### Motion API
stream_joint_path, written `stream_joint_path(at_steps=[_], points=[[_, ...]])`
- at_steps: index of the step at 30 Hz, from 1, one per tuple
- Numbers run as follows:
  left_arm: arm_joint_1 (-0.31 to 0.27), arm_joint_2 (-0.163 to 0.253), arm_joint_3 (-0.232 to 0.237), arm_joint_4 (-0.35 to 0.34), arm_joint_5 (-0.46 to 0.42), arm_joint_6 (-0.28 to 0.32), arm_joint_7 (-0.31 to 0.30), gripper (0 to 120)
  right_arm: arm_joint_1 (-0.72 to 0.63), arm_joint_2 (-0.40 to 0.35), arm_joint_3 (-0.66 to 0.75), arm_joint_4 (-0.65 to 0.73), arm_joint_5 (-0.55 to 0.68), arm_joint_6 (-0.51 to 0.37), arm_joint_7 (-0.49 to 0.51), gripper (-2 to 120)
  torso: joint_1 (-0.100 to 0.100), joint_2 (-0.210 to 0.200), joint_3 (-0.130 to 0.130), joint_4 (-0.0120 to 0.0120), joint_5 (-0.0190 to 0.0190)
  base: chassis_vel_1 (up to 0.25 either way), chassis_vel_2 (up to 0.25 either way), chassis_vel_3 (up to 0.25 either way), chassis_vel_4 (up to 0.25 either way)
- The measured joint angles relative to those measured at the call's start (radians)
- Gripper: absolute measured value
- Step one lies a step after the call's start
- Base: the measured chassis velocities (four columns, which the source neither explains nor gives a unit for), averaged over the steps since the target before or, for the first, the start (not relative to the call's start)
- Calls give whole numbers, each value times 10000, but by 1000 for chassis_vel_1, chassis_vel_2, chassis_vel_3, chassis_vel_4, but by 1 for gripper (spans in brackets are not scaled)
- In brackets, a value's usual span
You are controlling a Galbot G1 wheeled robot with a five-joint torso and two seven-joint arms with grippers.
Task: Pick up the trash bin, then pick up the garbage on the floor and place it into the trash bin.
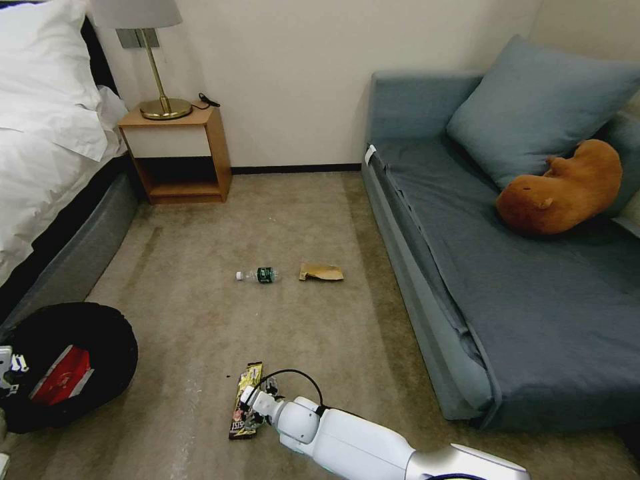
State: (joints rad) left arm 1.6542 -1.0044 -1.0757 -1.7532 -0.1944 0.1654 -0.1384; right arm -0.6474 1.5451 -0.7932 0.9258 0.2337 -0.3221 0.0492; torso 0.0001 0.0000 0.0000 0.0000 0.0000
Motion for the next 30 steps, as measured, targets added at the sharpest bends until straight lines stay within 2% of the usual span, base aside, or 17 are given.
stream_joint_path(at_steps=[6,8,12,14,17,20,22,23,25,27,30], points=[[-55,65,-21,174,-96,-47,0,5,-6,219,-42,-276,-83,99,-98,98,-1,0,0,2,0,0,0,0,0],[-76,70,-21,228,-116,-90,2,5,-41,275,-42,-401,-151,166,-148,90,-1,0,0,1,0,0,0,0,0],[-83,76,-21,258,-127,-121,2,5,-57,286,-35,-466,-191,214,-181,83,-1,0,0,1,0,0,0,0,0],[-81,98,-38,284,-155,-148,4,5,-71,288,31,-600,-273,310,-242,68,-1,0,0,2,1,0,0,0,0],[-76,100,-65,285,-172,-158,5,5,-70,291,61,-662,-328,348,-261,64,-1,1,-1,1,2,0,0,0,0],[-24,87,-114,285,-185,-172,7,5,-99,290,147,-743,-438,393,-312,45,-1,0,-1,2,3,0,0,0,0],[-16,80,-120,286,-186,-179,9,5,-118,285,155,-744,-449,397,-321,42,-1,0,-1,2,3,0,0,0,0],[-9,70,-127,288,-186,-189,10,5,-148,278,165,-743,-466,402,-333,36,-1,1,-1,3,4,0,0,0,0],[-7,67,-132,289,-187,-194,11,5,-162,275,171,-743,-475,404,-340,35,-1,1,-1,3,4,0,0,0,0],[6,40,-166,286,-205,-218,14,5,-242,236,218,-750,-541,432,-386,22,-1,0,-1,2,5,0,0,0,0],[35,28,-181,265,-217,-231,18,5,-273,206,266,-761,-569,450,-413,19,-1,1,-2,1,3,0,0,0,0]])
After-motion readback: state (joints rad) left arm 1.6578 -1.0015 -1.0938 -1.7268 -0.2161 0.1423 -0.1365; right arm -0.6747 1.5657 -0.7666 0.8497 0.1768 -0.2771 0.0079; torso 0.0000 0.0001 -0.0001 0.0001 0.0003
